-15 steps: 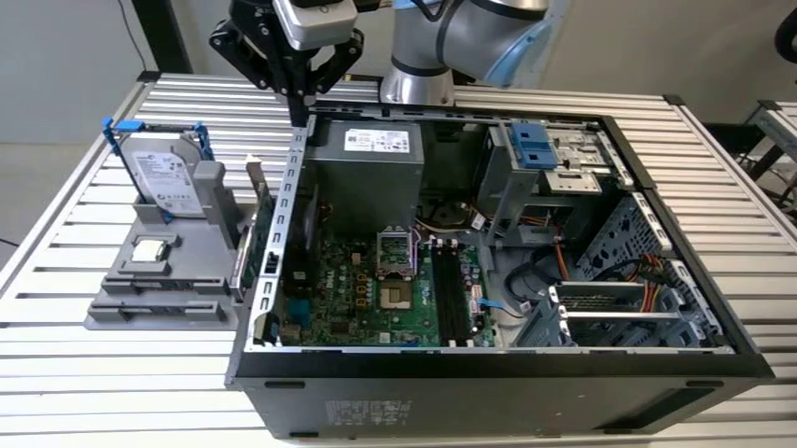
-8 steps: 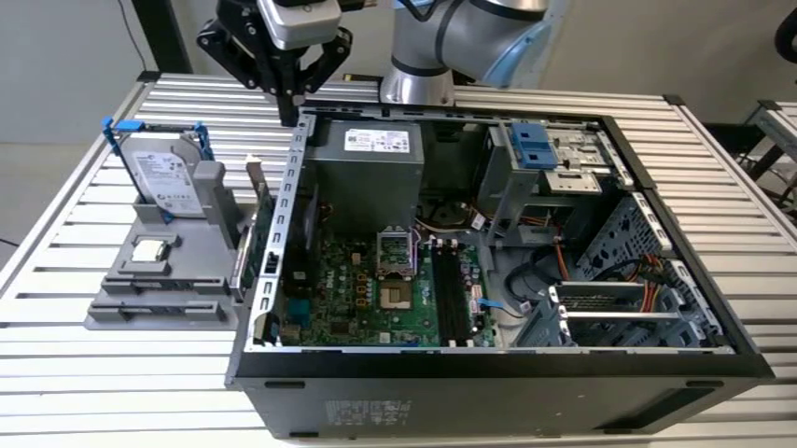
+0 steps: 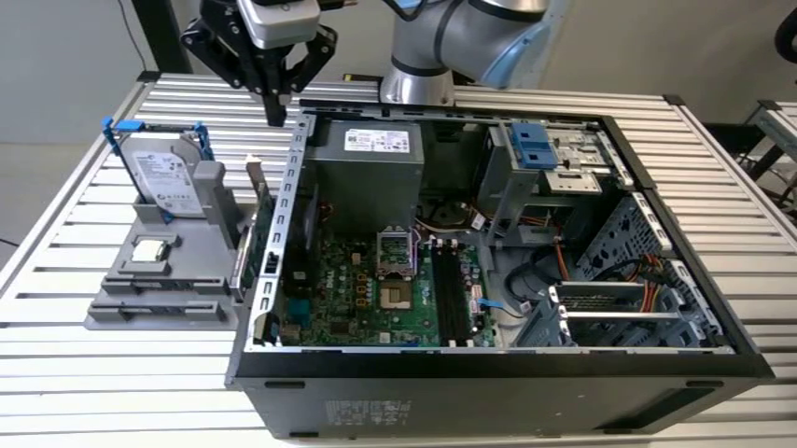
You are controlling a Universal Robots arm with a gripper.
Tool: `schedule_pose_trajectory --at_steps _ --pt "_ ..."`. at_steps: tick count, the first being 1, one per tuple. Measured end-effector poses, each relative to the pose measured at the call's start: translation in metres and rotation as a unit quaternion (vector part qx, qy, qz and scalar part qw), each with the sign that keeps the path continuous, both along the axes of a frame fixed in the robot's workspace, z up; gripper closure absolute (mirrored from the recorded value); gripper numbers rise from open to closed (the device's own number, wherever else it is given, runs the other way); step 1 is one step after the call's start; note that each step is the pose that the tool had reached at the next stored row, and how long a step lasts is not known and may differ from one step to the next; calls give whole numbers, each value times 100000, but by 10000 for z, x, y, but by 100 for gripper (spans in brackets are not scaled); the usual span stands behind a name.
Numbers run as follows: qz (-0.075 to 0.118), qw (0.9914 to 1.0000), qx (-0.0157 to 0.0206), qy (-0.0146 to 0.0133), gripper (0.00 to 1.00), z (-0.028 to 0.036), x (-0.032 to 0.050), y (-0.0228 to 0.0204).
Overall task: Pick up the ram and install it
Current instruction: 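Reach for the ram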
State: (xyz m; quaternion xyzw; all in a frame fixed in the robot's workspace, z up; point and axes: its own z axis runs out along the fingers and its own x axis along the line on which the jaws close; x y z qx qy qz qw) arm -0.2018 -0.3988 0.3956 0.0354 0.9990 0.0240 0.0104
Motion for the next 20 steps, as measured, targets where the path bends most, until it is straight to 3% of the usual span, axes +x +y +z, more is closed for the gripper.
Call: schedule_pose_trajectory --at_steps 14,20 --pt "-1 100000 -1 4 100 0 -165 0" --pt "2 100000 -1 1 100 0 -284 0"
